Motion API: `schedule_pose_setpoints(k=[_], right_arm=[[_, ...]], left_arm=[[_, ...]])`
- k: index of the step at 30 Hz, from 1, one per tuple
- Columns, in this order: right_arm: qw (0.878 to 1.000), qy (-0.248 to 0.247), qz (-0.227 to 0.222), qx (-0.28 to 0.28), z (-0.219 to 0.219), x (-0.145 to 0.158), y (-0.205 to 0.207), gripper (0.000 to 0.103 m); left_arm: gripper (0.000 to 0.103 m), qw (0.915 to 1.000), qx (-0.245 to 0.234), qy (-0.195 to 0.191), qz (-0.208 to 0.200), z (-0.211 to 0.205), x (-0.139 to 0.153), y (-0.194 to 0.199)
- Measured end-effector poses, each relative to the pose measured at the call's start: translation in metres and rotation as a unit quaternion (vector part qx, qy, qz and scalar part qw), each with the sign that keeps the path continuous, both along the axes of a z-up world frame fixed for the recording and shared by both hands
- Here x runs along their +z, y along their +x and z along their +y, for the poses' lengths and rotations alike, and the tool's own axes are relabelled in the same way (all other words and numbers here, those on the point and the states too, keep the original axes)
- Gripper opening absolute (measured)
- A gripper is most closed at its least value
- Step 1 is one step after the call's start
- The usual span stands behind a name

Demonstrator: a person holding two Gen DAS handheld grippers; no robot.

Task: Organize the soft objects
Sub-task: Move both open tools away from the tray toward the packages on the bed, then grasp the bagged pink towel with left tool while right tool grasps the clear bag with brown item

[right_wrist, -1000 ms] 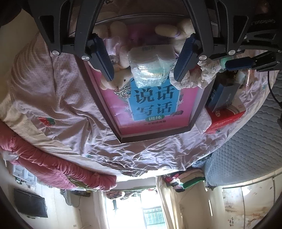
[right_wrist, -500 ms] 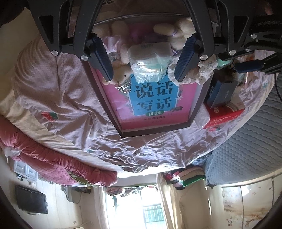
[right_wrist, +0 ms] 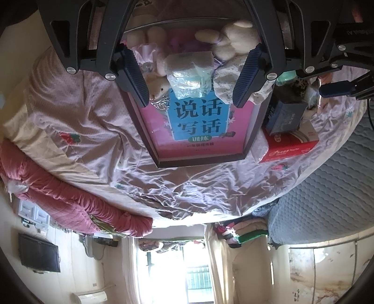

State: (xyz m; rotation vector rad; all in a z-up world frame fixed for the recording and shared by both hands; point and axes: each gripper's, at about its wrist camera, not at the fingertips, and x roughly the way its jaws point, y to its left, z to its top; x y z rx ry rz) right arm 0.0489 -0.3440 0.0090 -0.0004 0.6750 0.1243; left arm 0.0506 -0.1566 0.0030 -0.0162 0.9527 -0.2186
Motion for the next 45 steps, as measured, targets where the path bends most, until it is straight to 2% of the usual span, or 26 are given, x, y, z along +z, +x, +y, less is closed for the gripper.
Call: schedule_pose_setpoints(k=[11, 16, 27, 45], right_arm=[[1.000, -0.004, -0.021, 0.012, 0.011, 0.021, -0.011, 0.076], [0.999, -0.010, -0.028, 0.025, 0.021, 0.029, -0.016, 0.076], [0.998, -0.011, -0.037, 0.055, 0.046, 0.042, -0.026, 0.076], [0.992, -0.021, -0.039, 0.120, 0.091, 0.051, -0.042, 0.076]], left_arm=[[0.069, 0.9999, 0.013, -0.008, -0.008, 0.020, 0.011, -0.007], [0.069, 0.9992, 0.037, 0.015, -0.010, 0.043, 0.021, -0.004], [0.069, 0.9960, 0.088, -0.004, -0.014, 0.100, 0.035, -0.004], [0.069, 0.9910, 0.131, -0.027, 0.002, 0.150, 0.032, -0.005]])
